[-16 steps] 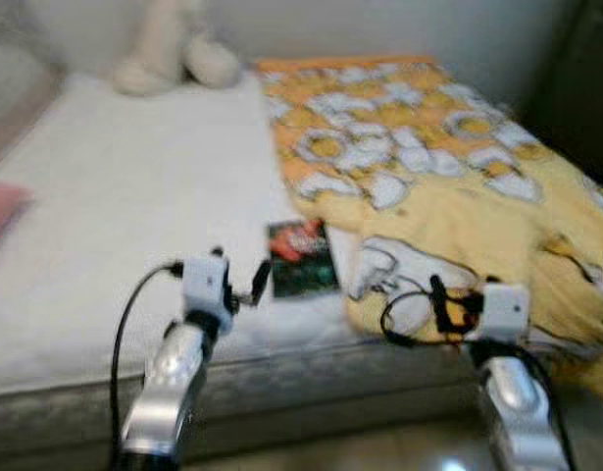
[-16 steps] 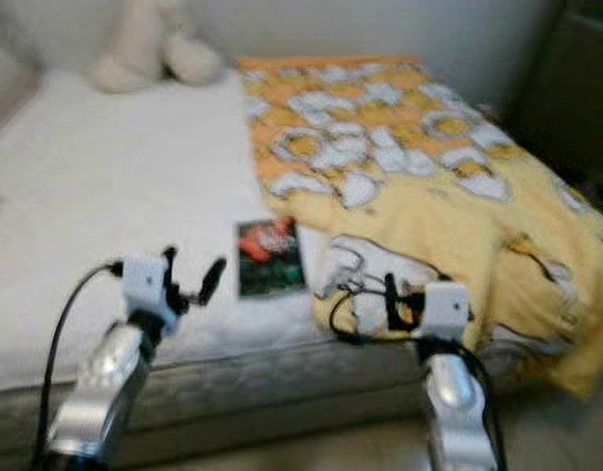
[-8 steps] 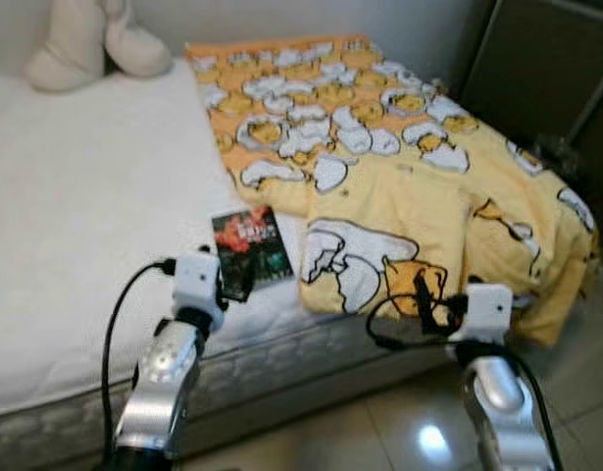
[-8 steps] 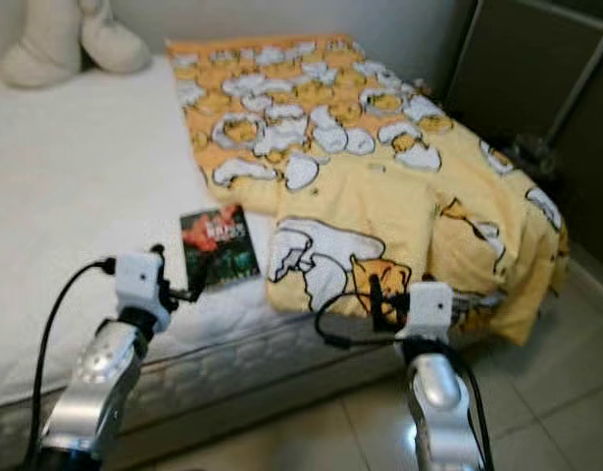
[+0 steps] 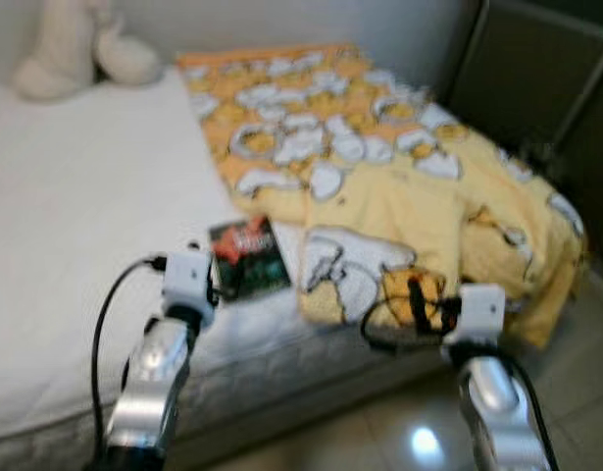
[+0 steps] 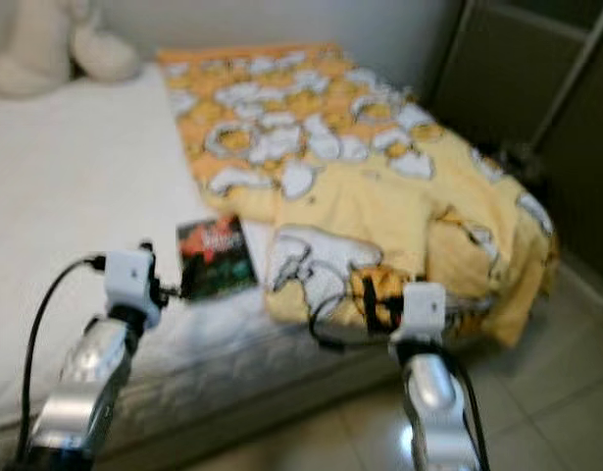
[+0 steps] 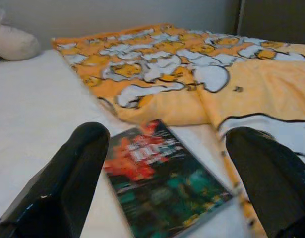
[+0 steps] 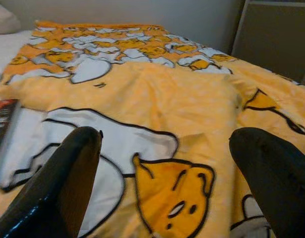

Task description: Clean up the room

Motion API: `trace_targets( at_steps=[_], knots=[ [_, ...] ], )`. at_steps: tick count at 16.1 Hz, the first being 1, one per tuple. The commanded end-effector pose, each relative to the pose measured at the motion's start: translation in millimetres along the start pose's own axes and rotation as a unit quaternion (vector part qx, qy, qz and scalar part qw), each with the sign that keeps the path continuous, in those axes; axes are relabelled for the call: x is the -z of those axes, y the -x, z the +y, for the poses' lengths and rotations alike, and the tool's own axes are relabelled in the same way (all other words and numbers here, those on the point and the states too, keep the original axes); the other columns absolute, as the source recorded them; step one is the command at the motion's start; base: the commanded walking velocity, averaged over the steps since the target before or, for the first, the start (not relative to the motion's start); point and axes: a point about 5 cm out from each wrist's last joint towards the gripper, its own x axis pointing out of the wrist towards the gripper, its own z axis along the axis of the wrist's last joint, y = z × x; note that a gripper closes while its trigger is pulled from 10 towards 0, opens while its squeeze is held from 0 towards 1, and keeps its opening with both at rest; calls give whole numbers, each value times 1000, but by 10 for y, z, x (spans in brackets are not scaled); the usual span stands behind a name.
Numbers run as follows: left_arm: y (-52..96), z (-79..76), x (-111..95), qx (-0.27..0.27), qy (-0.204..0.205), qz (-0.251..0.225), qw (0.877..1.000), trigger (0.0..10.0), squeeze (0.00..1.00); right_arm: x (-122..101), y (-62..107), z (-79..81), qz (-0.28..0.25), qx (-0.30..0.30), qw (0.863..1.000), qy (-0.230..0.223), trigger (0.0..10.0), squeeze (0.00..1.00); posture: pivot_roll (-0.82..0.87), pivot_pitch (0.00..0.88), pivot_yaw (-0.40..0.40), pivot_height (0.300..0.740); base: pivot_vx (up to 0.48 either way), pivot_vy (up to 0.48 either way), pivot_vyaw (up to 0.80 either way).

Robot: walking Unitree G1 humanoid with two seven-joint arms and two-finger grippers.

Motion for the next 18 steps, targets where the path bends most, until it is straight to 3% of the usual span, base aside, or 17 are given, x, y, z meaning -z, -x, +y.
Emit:
trace_targets(
  at_steps=[1,4,7,8,10,13,15,17,18],
  knots=[
    [-37,-19,-44,5,-4,-4,1000,10000,0,-24,-15,-9,-4,2,1000,1,10000,0,-37,0,17,740,480,0,0],
    [-99,8,-1,-11,-23,19,999,10000,0,-21,-5,0,-3,0,1000,1,10000,0,-41,0,17,740,200,0,0],
    [-302,67,-41,-8,-47,32,998,10000,0,-29,48,-4,-2,-17,1000,6,10000,0,-50,0,6,740,0,0,0],
    [-457,136,-4,-6,-37,68,997,10000,0,-74,79,11,-4,-46,999,2,10000,0,-68,5,-1,740,0,0,0],
    [-583,284,115,-14,-28,126,992,10000,0,-142,145,42,-2,-103,995,10,10000,0,-98,50,-6,740,0,0,0],
    [-582,568,179,-74,-33,158,984,10000,0,-160,299,-90,19,-105,994,18,10000,0,-140,112,-4,740,0,0,0],
    [-534,675,239,-102,-9,174,979,10000,0,-135,448,-120,39,-101,994,6,10000,0,-166,163,-6,740,0,0,0],
    [-464,734,335,-129,68,181,973,10000,0,-174,642,-19,52,-128,990,-11,10000,0,-198,212,-19,740,0,0,0],
    [-446,737,362,-141,127,171,967,10000,0,-196,723,43,58,-150,987,-15,10000,0,-216,232,-32,740,0,0,0]
  ],
)
